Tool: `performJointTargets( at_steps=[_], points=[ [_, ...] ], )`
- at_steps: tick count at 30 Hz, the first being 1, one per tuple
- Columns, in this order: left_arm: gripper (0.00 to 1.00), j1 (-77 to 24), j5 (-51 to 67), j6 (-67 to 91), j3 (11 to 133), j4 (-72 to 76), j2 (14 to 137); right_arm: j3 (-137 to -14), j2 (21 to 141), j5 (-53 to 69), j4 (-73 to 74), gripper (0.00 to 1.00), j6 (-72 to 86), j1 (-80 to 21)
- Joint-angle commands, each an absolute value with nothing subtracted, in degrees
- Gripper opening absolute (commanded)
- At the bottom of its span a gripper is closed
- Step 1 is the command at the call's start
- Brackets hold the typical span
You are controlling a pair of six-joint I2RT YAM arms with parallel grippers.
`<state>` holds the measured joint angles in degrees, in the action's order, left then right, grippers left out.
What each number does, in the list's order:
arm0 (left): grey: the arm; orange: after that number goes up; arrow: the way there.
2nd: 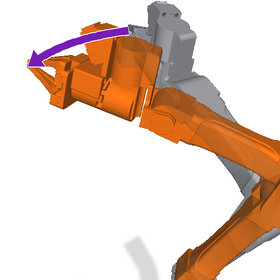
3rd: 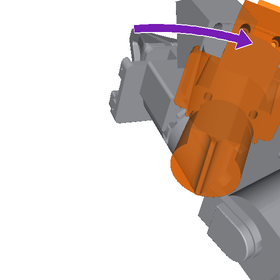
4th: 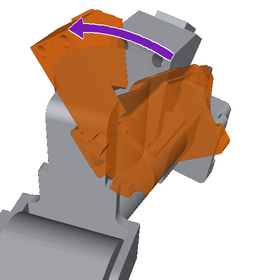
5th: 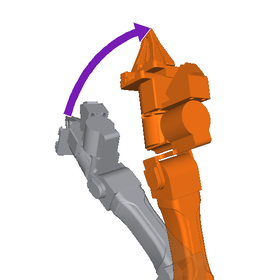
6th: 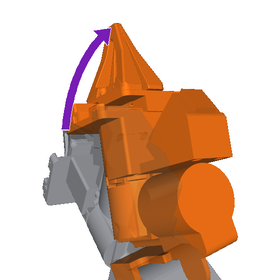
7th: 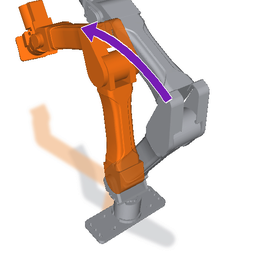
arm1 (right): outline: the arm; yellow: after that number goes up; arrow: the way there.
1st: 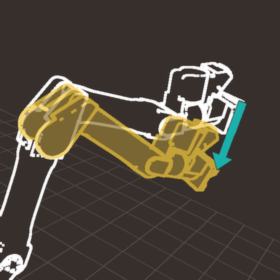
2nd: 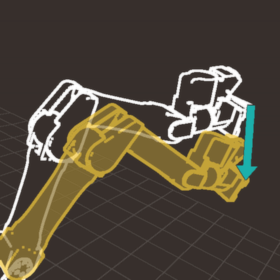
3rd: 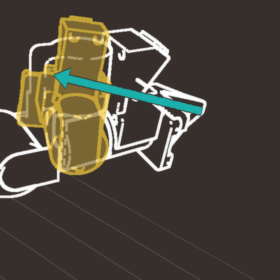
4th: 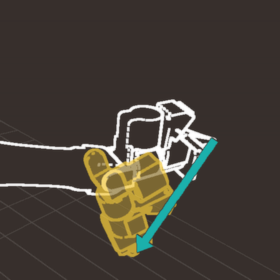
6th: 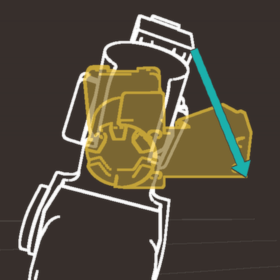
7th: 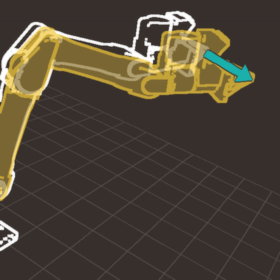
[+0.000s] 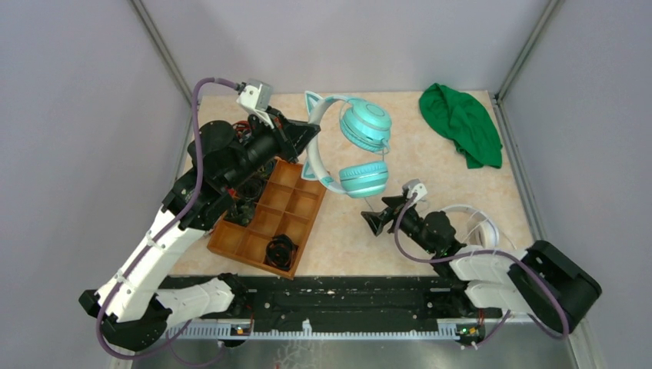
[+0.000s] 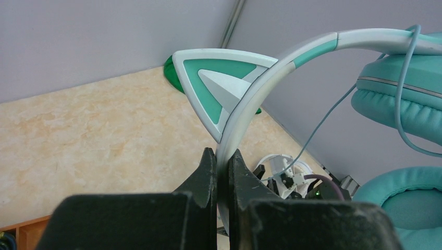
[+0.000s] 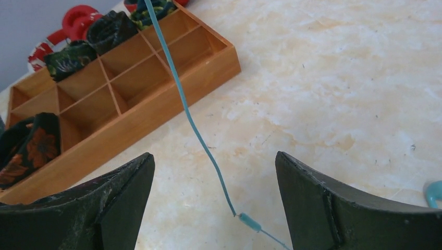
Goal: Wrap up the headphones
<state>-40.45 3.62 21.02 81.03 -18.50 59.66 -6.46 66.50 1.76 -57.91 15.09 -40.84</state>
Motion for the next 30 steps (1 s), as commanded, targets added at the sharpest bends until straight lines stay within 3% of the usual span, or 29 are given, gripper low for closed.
performJointTargets(
  at_steps=[1,4,7,9,11,14,16,24,30],
  points=[
    [0.00,-40.5,4.4,23.7,83.0,-12.8,58.9,-9.3,74.9,-0.5,-70.8,0.85,14.2,-41.4],
    [0.00,-40.5,4.3,24.2,83.1,-12.8,58.7,-9.7,81.5,-2.2,-77.3,0.82,14.6,-41.3],
    [0.00,-40.5,3.7,24.4,83.1,-13.0,58.6,-10.3,84.5,-0.2,-79.6,0.64,16.6,-41.5],
    [0.00,-40.5,3.6,25.3,82.9,-12.8,58.7,-9.9,85.7,1.4,-81.0,0.40,18.0,-41.9],
    [0.00,-40.5,3.5,26.4,82.5,-11.9,59.0,-9.5,86.2,2.6,-82.2,0.02,16.7,-43.8],
    [0.00,-40.5,0.8,28.3,82.4,-11.7,59.9,-11.4,81.6,-5.7,-71.7,0.00,10.4,-52.0],
    [0.00,-40.5,-5.1,28.8,82.6,-12.5,60.7,-14.4,78.2,-13.4,-59.6,0.00,6.8,-57.4],
    [0.00,-40.5,-28.1,31.5,88.9,-27.0,68.7,-20.7,69.1,-39.1,-35.1,0.00,-2.0,-77.1],
    [0.00,-40.5,-39.1,27.8,85.2,-27.8,71.6,-32.0,68.2,-50.1,-17.5,0.00,-13.5,-90.7]
  ],
)
